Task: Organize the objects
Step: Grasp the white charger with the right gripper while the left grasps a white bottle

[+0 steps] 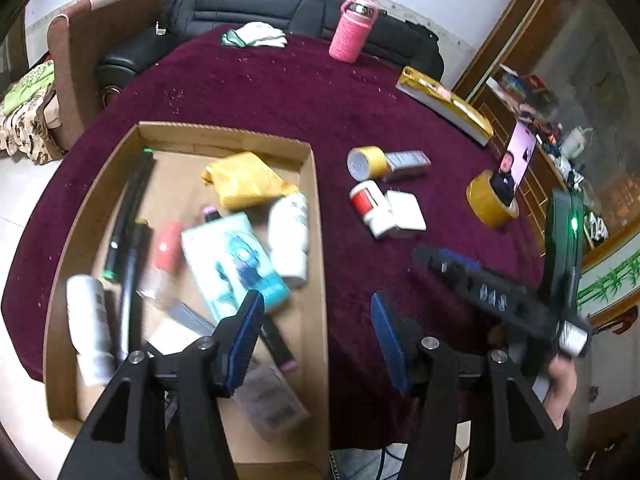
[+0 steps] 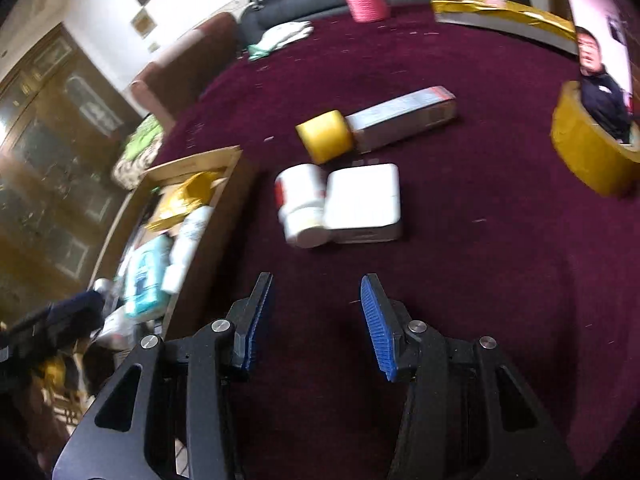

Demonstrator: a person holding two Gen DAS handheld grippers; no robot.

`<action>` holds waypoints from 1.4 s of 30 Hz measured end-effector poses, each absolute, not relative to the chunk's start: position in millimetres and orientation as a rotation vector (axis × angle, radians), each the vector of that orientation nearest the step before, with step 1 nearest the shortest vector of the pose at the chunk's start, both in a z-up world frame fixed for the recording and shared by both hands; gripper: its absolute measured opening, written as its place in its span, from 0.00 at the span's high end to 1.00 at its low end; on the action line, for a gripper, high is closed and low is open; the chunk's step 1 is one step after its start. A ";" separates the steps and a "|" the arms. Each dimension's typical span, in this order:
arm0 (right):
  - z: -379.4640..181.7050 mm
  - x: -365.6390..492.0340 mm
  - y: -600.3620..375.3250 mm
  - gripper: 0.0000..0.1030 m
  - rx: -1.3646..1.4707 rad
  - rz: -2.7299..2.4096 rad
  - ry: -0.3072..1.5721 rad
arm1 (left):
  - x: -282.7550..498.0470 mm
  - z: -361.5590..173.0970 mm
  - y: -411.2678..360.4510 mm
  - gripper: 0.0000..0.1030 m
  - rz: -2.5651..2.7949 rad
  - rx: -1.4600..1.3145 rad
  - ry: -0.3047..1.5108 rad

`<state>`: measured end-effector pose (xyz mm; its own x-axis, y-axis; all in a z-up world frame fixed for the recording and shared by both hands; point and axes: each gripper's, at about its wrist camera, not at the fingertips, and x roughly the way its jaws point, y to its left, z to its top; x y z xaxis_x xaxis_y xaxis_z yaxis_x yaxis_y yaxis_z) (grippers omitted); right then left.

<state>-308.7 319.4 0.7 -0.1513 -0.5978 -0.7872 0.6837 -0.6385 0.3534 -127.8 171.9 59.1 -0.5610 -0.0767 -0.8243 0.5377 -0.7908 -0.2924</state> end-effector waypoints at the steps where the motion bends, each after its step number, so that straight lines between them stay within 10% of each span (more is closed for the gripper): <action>1: 0.2 -313.8 321.6 0.57 1.243 -1.917 0.110 | -129.3 58.5 175.6 0.46 -2.380 1.224 0.758; 29: -16.1 -359.3 236.8 0.48 1.279 -1.933 0.438 | -140.3 60.9 184.8 0.46 -2.339 1.219 0.747; 42: -20.9 -332.8 345.7 0.55 1.270 -1.912 0.108 | -219.6 53.2 194.8 0.46 -2.356 1.369 0.619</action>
